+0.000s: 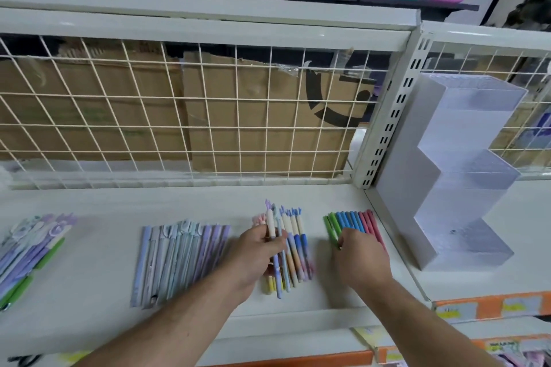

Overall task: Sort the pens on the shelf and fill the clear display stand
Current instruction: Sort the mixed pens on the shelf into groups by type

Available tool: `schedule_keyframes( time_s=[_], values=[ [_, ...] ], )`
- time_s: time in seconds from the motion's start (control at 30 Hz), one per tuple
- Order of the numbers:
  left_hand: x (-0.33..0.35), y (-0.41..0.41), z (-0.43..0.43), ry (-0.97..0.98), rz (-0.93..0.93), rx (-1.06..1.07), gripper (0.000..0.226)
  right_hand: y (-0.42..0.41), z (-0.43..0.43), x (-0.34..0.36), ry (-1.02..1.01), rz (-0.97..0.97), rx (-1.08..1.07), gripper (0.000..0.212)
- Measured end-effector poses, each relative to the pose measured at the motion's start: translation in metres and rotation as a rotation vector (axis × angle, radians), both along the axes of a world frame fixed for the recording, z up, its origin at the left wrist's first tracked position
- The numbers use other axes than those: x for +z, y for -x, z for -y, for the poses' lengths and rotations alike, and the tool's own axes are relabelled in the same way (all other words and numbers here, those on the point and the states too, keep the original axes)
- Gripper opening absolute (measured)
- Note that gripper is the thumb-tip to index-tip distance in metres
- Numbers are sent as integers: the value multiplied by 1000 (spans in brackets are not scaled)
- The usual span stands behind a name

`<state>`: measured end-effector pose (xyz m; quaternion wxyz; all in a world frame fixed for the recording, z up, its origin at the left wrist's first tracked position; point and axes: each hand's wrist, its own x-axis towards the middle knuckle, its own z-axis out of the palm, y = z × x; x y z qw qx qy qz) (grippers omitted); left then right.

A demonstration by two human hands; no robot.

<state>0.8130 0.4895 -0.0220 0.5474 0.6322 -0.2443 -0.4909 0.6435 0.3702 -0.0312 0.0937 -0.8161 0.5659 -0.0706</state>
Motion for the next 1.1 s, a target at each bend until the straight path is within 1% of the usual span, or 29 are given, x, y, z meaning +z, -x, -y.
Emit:
schedule_keyframes(
  time_s=[0.07,0.1,0.13,0.17,0.23,0.3,0.37,0.47,0.63,0.87,0.97,1.1],
  values=[
    [-1,0,-2,6,-25,-1,13,-1,-1,-2,21,-8,4,10],
    [-1,-1,-3,12,-38,0,14,-2,-2,-1,26,19,15,11],
    [-1,-1,-4,17,-48,4,13,-5,-5,0,16,85,37,12],
    [-1,-2,-5,20,-49,10,13,-9,-9,2,-22,193,70,14],
    [-1,-4,-6,21,-37,22,12,-19,-20,10,-156,449,148,18],
    [-1,-7,-9,26,-35,25,12,-31,-36,19,-335,638,216,20],
    [1,-12,-14,28,-41,28,12,-43,-49,26,-509,740,250,18],
    [3,-26,-26,31,-47,34,13,-60,-65,31,-658,803,221,14],
    [2,-55,-53,35,-49,37,13,-92,-93,34,-787,801,233,13],
    [1,-108,-95,59,-54,67,13,-150,-132,30,-747,744,261,9],
    [0,-130,-111,26,-26,126,14,-175,-145,25,-650,674,193,11],
    [0,-161,-131,5,-55,212,14,-191,-154,20,-460,498,120,13]
  ],
)
